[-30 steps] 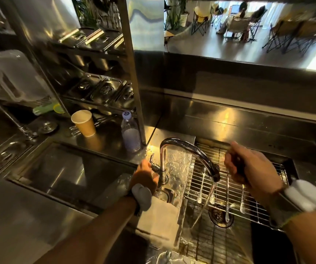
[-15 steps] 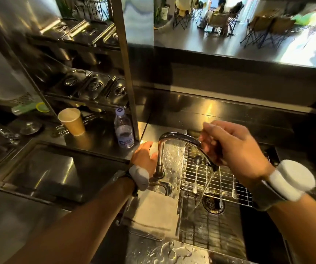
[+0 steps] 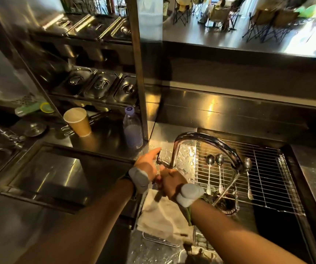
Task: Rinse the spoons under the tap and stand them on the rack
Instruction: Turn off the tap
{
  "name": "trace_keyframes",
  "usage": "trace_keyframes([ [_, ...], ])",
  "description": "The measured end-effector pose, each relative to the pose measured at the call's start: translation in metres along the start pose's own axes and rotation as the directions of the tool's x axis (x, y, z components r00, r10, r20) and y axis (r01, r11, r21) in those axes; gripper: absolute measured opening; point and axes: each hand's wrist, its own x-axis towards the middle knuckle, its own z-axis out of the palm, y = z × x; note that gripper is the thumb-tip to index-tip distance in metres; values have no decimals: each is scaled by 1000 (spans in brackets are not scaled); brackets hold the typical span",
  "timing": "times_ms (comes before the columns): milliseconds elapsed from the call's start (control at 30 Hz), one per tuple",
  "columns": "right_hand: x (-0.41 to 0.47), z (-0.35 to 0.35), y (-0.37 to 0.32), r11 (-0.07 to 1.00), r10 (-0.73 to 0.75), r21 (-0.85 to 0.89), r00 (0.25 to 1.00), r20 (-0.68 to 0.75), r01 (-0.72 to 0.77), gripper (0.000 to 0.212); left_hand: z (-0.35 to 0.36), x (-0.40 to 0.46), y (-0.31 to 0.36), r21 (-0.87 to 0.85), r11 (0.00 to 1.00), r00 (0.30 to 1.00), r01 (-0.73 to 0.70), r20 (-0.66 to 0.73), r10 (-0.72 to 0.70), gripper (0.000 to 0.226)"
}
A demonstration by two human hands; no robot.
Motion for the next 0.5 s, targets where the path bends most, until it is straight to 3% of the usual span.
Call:
trace_keyframes([
  [167,4,-3,15,998,68,-7,995,-78,-68,69,-7,-6,-4,-2,1000,1000,-21,-17,21,60],
  [500,-3,-11,23,986,119,124,992,-42,-113,66,-12,-24,-2,76,995,995,-69,-65,74,38],
])
